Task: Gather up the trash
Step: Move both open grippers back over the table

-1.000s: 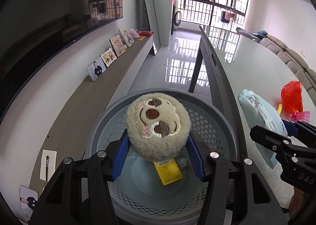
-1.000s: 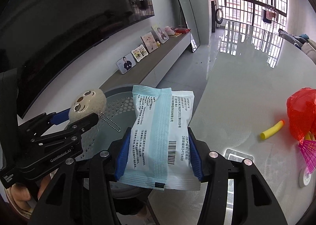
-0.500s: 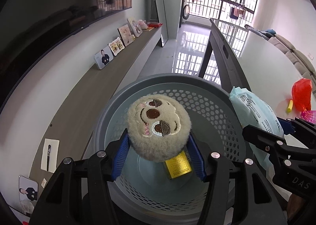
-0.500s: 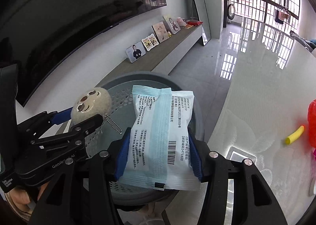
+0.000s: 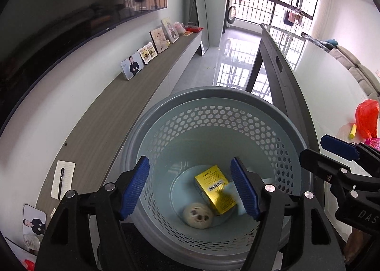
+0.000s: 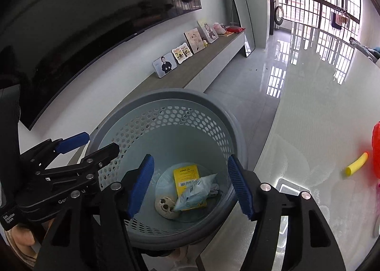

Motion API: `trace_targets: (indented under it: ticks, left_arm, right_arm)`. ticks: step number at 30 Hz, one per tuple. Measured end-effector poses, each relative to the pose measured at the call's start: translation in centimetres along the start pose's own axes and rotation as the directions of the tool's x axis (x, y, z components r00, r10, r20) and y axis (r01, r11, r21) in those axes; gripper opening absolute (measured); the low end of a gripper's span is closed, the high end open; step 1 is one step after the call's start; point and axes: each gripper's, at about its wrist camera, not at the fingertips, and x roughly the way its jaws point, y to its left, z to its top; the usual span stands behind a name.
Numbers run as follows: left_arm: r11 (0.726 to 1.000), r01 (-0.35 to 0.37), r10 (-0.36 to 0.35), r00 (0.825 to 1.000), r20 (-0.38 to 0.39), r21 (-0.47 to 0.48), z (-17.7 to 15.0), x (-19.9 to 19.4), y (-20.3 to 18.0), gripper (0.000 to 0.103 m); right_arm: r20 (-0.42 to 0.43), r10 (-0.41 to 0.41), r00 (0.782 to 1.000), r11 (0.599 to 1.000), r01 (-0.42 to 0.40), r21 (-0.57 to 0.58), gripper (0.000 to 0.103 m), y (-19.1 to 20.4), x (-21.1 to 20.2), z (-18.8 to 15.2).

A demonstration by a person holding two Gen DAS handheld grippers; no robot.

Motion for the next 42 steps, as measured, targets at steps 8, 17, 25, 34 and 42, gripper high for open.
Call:
trace_targets:
  ticks: [8,17,25,34,42]
  left_arm:
    - [0.999,-0.035,0.036,0.999,0.016,-0.002,0.0,-0.7,0.2,0.071]
    - [0.998,-0.056,0.056,0.998,0.036,0.002,-0.6,-1.3,-0.1,0.08]
    - [0.999,-0.043,0.042,0.998,0.054,0.024,-0.5,-2.1,-1.3,0.08]
    - [0.997,0.009,-0.015,0.996,0.09,0.076,-0.2,-3.7,-4.8,0.082]
    - [0.985,0.085,-0.098,0.992,0.078,0.152,-0.3,-4.0,-10.2,0.082]
  right_arm:
    - [0.003,0.003,1.0,1.0,-0.003,0.004,0.062,0.2,-0.4,-0.4]
    - [0.035,-0.04,0.999,0.999,0.039,0.026,0.069,0.3,-1.4,-0.9]
    - [0.046,-0.113,0.993,0.991,0.109,0.081,0.074,-1.0,-3.3,-1.8]
    - [0.047,-0.218,0.975,0.967,0.209,0.147,0.079,-3.9,-6.7,-3.9]
    - [0.034,-0.338,0.94,0.922,0.324,0.213,0.079,-7.6,-10.8,-6.7]
